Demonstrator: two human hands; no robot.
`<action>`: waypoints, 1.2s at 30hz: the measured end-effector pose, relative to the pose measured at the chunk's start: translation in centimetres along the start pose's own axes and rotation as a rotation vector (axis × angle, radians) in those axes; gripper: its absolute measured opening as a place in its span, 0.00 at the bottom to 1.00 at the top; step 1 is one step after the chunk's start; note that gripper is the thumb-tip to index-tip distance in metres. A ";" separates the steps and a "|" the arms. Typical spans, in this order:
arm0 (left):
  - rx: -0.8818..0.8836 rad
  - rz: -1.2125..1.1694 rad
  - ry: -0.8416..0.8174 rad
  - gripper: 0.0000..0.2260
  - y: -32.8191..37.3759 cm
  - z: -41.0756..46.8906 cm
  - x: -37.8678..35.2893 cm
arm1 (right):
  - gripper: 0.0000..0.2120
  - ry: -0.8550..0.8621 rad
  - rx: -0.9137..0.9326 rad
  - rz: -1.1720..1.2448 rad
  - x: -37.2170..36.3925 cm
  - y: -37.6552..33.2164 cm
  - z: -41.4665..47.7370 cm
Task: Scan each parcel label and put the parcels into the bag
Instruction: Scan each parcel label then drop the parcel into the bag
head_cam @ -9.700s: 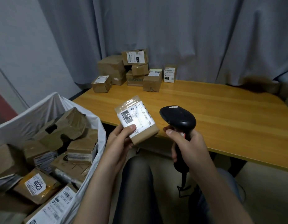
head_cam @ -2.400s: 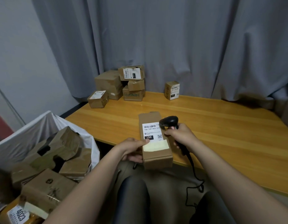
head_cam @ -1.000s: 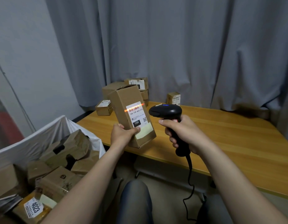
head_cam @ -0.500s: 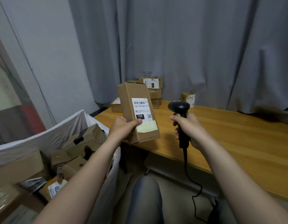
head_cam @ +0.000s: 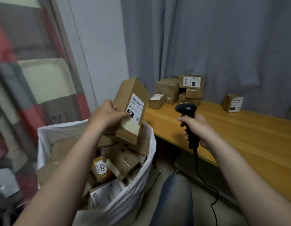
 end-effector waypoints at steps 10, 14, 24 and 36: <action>-0.067 0.517 0.168 0.09 -3.8 2.2 2.7 | 0.11 -0.032 -0.022 -0.006 -1.7 0.7 0.2; -0.045 0.649 0.183 0.08 -5.5 2.6 0.1 | 0.10 -0.020 -0.020 -0.009 -1.2 0.8 0.5; -0.010 0.434 0.054 0.08 -6.2 2.9 -2.4 | 0.11 -0.030 -0.032 -0.016 -1.9 1.6 0.5; -0.119 0.426 0.079 0.04 -1.0 3.1 -2.8 | 0.11 0.008 -0.017 0.013 -0.6 1.6 0.8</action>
Point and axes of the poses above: each hand's wrist, its own z-axis towards the middle knuckle, its own x-axis out of the back of the hand, y = z × x, the point moved 4 cm from there along z, towards the middle knuckle, and after that the axes turned 9 degrees about z, right-handed, at the moved point
